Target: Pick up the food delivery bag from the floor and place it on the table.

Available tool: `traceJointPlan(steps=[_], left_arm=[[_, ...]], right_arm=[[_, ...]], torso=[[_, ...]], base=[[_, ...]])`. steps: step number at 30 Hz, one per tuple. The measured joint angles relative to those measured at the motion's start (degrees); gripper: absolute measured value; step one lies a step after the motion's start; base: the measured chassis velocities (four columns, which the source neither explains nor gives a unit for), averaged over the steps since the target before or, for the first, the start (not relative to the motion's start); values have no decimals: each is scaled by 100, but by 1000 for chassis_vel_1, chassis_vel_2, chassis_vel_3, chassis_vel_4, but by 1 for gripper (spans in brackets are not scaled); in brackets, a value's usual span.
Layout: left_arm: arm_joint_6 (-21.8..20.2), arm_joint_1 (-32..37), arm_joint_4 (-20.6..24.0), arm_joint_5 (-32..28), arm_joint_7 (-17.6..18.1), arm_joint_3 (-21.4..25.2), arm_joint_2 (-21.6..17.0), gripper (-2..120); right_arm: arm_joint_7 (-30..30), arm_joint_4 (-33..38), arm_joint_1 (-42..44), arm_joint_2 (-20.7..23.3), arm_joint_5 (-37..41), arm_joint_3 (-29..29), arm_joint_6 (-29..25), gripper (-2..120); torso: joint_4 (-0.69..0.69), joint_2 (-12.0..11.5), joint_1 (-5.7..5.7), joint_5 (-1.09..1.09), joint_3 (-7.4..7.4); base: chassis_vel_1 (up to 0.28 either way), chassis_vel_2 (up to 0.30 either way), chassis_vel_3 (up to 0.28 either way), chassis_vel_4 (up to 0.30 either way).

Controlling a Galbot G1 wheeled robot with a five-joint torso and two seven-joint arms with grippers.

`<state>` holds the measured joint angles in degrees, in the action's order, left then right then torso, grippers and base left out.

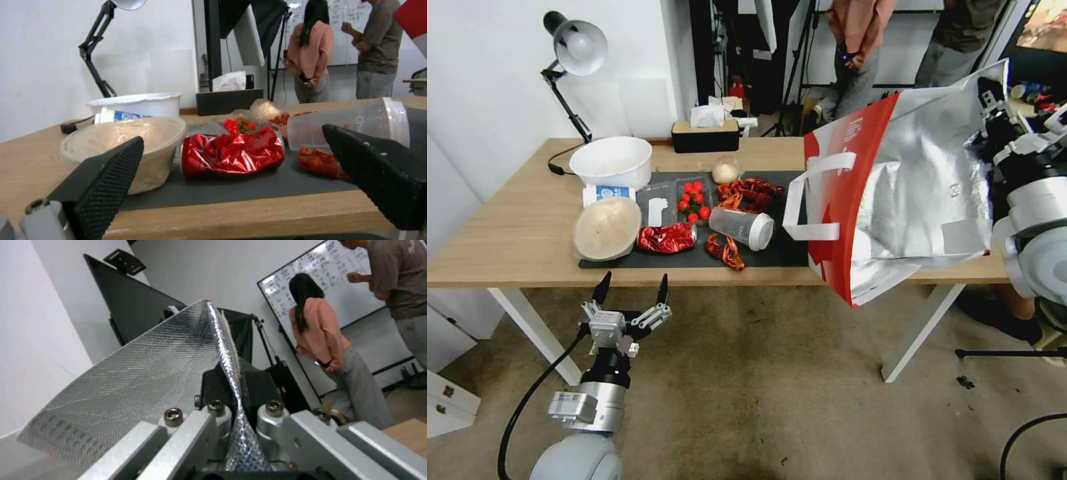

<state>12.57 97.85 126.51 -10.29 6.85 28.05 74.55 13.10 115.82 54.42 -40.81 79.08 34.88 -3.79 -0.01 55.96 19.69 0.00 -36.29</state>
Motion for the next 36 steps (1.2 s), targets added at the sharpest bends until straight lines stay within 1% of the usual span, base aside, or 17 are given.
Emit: traceJointPlan(steps=[3, 8, 14, 16, 19, 21, 22, 23, 25, 26, 27, 28, 30, 31, 34, 35, 36], left_arm=[[7, 3, 0, 8, -4, -10, -3, 100], [17, 2, 0, 12, -8, -17, -4, 100], [30, -2, -7, 14, -9, -19, -21, 100], [32, -2, -7, 13, -9, -24, -25, 100], [38, 0, -8, 11, -9, -24, -30, 100], [48, 6, -16, 6, -8, -23, -39, 100], [48, 6, -16, 6, -8, -23, -39, 100], [52, 6, -16, 5, -7, -22, -41, 100], [58, 2, -22, -4, -4, -21, -50, 100], [58, 2, -22, -4, -4, -21, -50, 100], [58, -4, -28, -7, -3, -20, -52, 100], [58, -4, -28, -7, -3, -20, -52, 100], [59, -11, -42, -10, 4, -20, -54, 100], [59, -11, -42, -10, 4, -20, -54, 100], [38, -33, -63, -7, 107, -39, -66, 100], [38, -33, -63, -7, 107, -39, -66, 100], [36, -40, -79, 5, 125, -43, -70, 100]], right_arm=[[-75, -241, -128, 50, -67, -106, 5, 0], [-125, -433, -205, 56, -149, -153, 46, 0], [-239, -765, -318, 118, -235, -217, 195, 0], [-351, -907, -362, 137, -288, -256, 244, 11], [-416, -980, -400, 142, -319, -284, 250, 17], [-457, -1044, -453, 147, -343, -327, 253, 30], [-457, -1044, -453, 147, -343, -327, 253, 30], [-467, -1060, -473, 150, -351, -339, 253, 34], [-522, -1105, -492, 171, -361, -347, 253, 45], [-522, -1105, -492, 171, -361, -347, 253, 45], [-546, -1112, -490, 180, -362, -347, 253, 50], [-546, -1112, -490, 180, -362, -347, 253, 50], [-594, -1109, -444, 193, -363, -335, 253, 62], [-594, -1109, -444, 193, -363, -335, 253, 62], [-660, -1069, -342, 202, -375, -256, 258, 77], [-660, -1069, -342, 202, -375, -256, 258, 77], [-676, -1051, -306, 205, -376, -229, 264, 84]], torso=[[0, 0, 0, 0, 0], [0, -1, 0, 0, 0], [0, -1, 0, -1, 0], [0, -1, 0, 0, 0], [0, -1, 0, 0, 0], [0, -1, 0, 0, 0], [0, -1, 0, 0, 0], [0, -1, 0, 0, 1], [0, -1, 0, 0, 1], [0, -1, 0, 0, 1], [0, -1, 0, 0, 1], [0, -1, 0, 0, 1], [0, -1, 0, 0, 0], [0, -1, 0, 0, 0], [0, -1, 0, 0, 1], [0, -1, 0, 0, 1], [0, -1, 0, 0, 1]], base=[[0, 0, 0, 0], [0, 0, 0, 0], [0, 0, 0, 0], [0, 0, 0, 0], [0, 0, 0, 0], [0, 0, 0, 0], [0, 0, 0, 0], [0, 0, 0, 0], [0, 0, 0, 0], [0, 0, 0, 0], [0, 0, 0, 0], [0, 0, 0, 0], [0, 0, 0, 0], [0, 0, 0, 0], [0, 0, 0, 0], [0, 0, 0, 0], [0, 0, 0, 0]])
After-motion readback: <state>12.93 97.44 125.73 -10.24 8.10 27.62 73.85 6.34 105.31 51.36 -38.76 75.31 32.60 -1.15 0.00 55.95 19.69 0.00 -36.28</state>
